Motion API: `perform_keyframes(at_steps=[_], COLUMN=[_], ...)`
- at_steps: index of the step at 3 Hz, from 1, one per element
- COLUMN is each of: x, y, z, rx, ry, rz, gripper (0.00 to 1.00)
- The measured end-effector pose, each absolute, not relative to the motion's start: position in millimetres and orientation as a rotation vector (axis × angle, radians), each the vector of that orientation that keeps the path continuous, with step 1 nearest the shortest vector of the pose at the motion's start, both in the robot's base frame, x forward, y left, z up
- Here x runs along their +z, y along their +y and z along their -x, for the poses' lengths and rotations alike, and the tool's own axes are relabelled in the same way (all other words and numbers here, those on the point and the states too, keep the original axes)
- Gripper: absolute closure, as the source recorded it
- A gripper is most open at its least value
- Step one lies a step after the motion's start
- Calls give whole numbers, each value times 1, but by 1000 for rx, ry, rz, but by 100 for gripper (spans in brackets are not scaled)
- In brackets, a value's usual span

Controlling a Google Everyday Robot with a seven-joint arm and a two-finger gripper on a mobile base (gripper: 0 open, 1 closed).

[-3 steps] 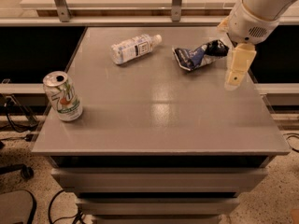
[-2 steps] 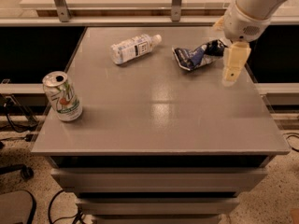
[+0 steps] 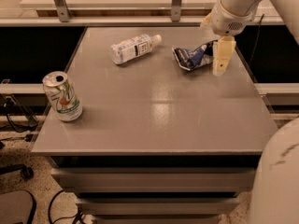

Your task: Move blue chip bag near 7up can

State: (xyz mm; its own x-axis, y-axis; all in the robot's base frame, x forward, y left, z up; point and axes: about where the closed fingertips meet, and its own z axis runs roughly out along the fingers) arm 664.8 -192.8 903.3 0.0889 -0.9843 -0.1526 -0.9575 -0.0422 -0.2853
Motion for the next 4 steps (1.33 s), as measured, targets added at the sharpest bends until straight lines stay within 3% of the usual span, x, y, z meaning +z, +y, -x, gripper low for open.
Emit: perform_keyframes(at_steps=[3, 4], x=[855, 850], y=[-161, -161], z=[-705, -706], rx=[-156, -166], ry=[1897, 1898], rz=[2023, 2027], gripper=[0, 17])
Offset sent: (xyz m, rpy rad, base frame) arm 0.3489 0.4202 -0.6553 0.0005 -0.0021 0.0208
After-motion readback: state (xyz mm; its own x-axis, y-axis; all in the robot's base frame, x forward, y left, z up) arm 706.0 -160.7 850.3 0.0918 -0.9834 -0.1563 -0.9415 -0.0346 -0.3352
